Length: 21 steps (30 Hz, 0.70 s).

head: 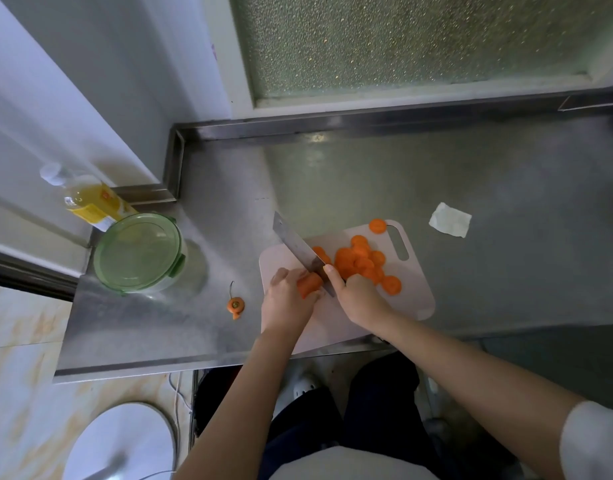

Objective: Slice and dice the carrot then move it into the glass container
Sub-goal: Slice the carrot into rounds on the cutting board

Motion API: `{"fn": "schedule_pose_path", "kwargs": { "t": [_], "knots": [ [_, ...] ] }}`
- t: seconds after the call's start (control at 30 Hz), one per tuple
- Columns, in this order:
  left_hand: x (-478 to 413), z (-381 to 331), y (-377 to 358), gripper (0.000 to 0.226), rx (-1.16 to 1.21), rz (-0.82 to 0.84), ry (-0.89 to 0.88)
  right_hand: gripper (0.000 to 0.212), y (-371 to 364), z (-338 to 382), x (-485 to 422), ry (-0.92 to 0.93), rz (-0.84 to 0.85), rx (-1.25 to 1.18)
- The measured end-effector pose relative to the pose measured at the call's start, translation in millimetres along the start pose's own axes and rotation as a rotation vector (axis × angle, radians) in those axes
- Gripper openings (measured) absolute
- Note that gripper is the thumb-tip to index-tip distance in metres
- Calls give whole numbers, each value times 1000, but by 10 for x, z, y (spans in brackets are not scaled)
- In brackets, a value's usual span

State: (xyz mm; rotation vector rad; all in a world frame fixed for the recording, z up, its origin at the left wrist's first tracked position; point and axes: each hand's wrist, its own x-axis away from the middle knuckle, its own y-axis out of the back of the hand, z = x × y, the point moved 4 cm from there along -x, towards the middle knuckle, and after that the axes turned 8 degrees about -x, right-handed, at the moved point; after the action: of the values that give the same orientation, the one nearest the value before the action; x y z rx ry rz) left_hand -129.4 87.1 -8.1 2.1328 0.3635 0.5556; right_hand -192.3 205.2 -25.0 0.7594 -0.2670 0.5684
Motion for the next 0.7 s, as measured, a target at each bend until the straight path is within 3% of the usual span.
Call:
{"fn": "schedule_pose_path", "kwargs": {
  "t": [0.37,0.7],
  "knots": [
    [75,52,19,27,50,-78,49,73,210,1,25,-122,7,-81],
    [66,31,36,28,20,-77,30,62,231,-34,114,-129,-51,-97]
  ]
}}
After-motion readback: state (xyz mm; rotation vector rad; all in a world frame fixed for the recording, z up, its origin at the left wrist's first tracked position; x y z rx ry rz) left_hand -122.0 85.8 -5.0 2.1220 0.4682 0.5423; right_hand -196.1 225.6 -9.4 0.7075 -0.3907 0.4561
